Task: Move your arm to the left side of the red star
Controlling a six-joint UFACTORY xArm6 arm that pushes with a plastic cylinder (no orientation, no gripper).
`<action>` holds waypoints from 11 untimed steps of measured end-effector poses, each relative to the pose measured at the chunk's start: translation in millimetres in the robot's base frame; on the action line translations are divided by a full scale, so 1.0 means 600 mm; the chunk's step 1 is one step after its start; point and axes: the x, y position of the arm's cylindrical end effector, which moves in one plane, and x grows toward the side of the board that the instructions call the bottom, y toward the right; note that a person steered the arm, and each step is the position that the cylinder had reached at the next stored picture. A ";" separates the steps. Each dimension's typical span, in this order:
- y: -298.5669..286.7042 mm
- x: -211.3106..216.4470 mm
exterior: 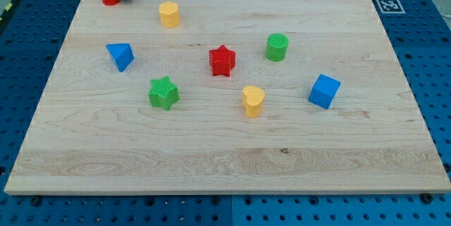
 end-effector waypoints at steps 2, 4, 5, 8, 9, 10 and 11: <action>0.138 0.002; 0.231 0.002; 0.231 0.002; 0.255 0.201; 0.200 0.243; 0.208 0.274; 0.241 0.335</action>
